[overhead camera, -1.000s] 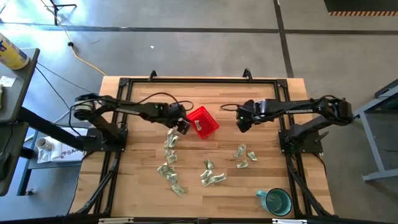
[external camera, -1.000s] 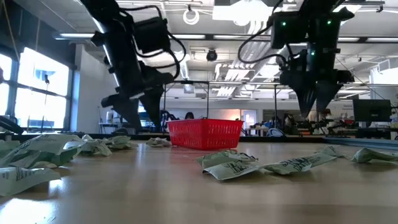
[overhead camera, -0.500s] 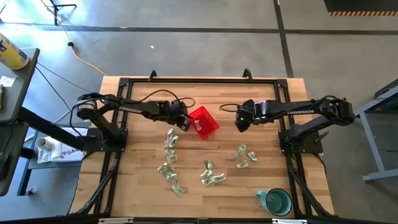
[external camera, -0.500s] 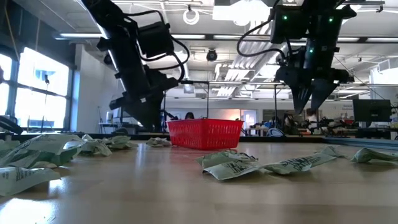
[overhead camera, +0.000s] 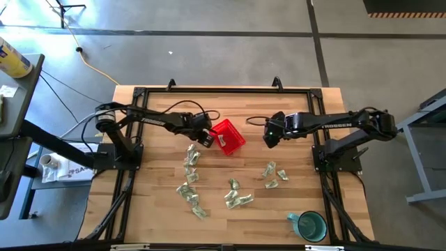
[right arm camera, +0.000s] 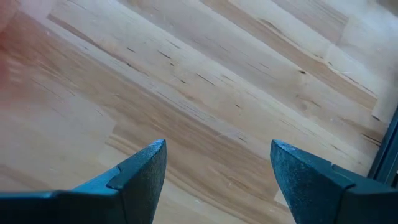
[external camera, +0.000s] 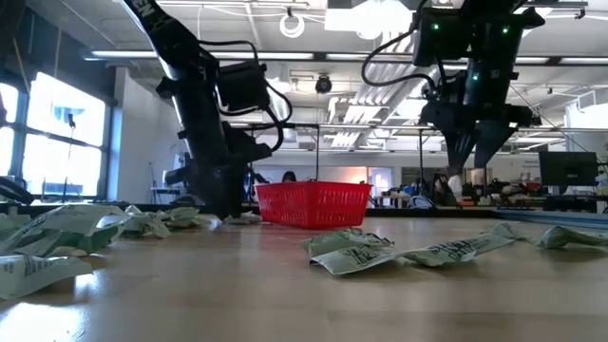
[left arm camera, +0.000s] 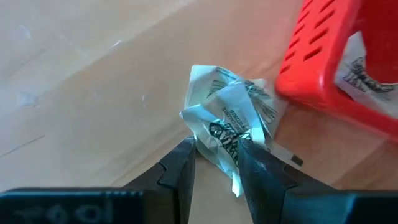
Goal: Pick and place Stevia / Truvia into bins
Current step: Put the stevia packet into the red basket
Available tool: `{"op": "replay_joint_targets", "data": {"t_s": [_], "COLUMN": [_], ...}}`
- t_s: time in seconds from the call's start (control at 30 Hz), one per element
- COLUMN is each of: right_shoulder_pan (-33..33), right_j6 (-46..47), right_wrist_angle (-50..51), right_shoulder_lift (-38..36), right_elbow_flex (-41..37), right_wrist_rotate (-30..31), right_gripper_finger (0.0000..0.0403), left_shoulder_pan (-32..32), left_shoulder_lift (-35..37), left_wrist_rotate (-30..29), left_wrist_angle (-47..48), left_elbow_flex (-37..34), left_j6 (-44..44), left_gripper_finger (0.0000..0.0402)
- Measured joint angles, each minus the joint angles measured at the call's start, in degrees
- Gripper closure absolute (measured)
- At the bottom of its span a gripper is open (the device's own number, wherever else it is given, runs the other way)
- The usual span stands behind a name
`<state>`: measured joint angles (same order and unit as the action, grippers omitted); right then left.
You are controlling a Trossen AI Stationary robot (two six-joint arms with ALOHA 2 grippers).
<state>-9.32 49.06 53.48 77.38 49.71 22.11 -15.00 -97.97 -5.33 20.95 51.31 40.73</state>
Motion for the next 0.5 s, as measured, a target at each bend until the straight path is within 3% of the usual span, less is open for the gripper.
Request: {"op": "replay_joint_targets", "data": {"t_s": [0.2,0.5], "right_shoulder_pan": [0.0,0.0], "right_j6": [0.0,0.0], "right_wrist_angle": [-0.3,-0.3], "right_shoulder_lift": [0.0,0.0], "right_elbow_flex": [0.0,0.0], "right_wrist_rotate": [0.0,0.3], "right_gripper_finger": [0.0125,0.0125], "left_shoulder_pan": [0.0,0.0], "left_shoulder_lift": [0.1,2.4], "left_wrist_rotate": [-0.8,-0.9], "left_wrist_angle": [0.7,4.2], "left_elbow_flex": [0.0,-0.3], "left_j6": [0.0,-0.4], "left_gripper_finger": [0.0260,0.0376]}}
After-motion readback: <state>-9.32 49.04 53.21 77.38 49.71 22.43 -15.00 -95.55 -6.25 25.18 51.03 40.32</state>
